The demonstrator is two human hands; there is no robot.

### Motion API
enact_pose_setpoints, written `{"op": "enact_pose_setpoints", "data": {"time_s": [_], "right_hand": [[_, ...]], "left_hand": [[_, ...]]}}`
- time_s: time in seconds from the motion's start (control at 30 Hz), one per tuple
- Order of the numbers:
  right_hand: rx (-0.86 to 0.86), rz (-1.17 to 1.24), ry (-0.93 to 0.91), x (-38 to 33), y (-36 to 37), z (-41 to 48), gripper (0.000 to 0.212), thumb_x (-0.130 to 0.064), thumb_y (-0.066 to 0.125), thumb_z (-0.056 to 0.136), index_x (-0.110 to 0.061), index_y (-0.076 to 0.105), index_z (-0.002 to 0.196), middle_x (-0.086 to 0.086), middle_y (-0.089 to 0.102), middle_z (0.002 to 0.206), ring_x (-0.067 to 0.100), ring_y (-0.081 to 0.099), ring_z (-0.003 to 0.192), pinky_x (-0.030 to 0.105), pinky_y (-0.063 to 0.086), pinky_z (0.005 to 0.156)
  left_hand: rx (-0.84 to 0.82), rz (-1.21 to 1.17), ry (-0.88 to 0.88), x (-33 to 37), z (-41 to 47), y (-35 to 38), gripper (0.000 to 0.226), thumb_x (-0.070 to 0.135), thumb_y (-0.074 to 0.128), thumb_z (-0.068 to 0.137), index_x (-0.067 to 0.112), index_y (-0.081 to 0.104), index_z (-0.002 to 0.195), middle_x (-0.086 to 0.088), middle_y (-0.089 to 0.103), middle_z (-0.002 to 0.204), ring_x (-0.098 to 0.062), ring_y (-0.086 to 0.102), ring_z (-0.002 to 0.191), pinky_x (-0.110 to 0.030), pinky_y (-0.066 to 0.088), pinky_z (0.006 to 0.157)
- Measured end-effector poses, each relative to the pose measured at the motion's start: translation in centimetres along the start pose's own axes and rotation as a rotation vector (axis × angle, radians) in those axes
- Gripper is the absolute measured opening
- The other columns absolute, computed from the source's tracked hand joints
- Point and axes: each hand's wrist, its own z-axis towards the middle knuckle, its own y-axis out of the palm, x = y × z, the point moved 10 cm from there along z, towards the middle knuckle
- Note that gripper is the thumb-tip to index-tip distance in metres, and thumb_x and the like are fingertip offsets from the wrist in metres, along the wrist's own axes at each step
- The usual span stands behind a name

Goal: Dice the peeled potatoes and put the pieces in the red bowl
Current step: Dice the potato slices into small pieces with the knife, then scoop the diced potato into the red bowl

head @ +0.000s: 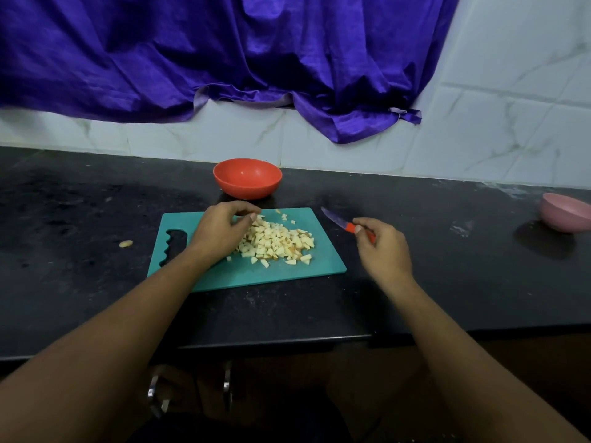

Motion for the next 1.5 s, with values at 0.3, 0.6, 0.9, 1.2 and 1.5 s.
{"op": "enact_pose_setpoints", "data": {"time_s": [0.3, 0.6, 0.9, 1.2, 1.5], "right_hand": [[-0.162, -0.463, 0.092, 1.4, 1.7, -1.5, 0.022, -0.037, 0.053, 0.102, -0.028, 0.072, 0.106, -0.005, 0.067, 0.081, 0.018, 0.057, 0.070, 0.030, 0.042, 0.059], [-0.197, -0.348, -0.031, -3.3, 2.8, 1.8, 0.020, -0.044, 0.058, 0.099, -0.032, 0.072, 0.106, -0.012, 0.065, 0.087, 0.011, 0.060, 0.077, 0.029, 0.044, 0.060], [-0.411, -0.166, -0.157, -9.9, 12.6, 7.7, 0.041, -0.042, 0.064, 0.096, -0.026, 0.063, 0.134, -0.004, 0.070, 0.117, 0.018, 0.066, 0.107, 0.042, 0.055, 0.092], [-0.575, -0.427, -0.280, -10.6, 19.0, 11.7, 0.054, -0.044, 0.055, 0.102, -0.031, 0.040, 0.153, 0.013, 0.041, 0.144, 0.035, 0.051, 0.129, 0.047, 0.047, 0.105], [-0.516, -0.435, -0.332, -11.1, 18.0, 11.3, 0.037, -0.058, 0.057, 0.097, -0.028, 0.066, 0.116, 0.003, 0.052, 0.113, 0.023, 0.056, 0.101, 0.043, 0.052, 0.089]], "left_hand": [[0.018, -0.070, 0.010, -0.2, -1.5, -0.4, 0.018, 0.031, 0.065, 0.099, 0.031, 0.075, 0.114, 0.010, 0.070, 0.118, -0.007, 0.062, 0.109, -0.025, 0.048, 0.084], [0.087, -0.127, -0.039, -0.2, -1.2, -2.7, 0.018, 0.022, 0.066, 0.099, 0.026, 0.075, 0.114, 0.014, 0.067, 0.111, -0.004, 0.063, 0.101, -0.018, 0.046, 0.075], [0.171, -0.040, -0.118, -2.6, 3.7, -4.5, 0.021, 0.021, 0.068, 0.097, 0.019, 0.072, 0.118, 0.003, 0.069, 0.112, -0.011, 0.063, 0.099, -0.035, 0.055, 0.092], [0.013, 0.144, -0.176, -6.1, 7.9, -2.4, 0.041, 0.016, 0.055, 0.102, 0.021, 0.054, 0.143, -0.011, 0.054, 0.138, -0.026, 0.056, 0.120, -0.051, 0.049, 0.105], [-0.007, 0.020, -0.145, -6.9, 7.3, -2.0, 0.048, 0.012, 0.049, 0.105, 0.022, 0.047, 0.152, -0.011, 0.054, 0.146, -0.026, 0.054, 0.128, -0.050, 0.043, 0.112]]}}
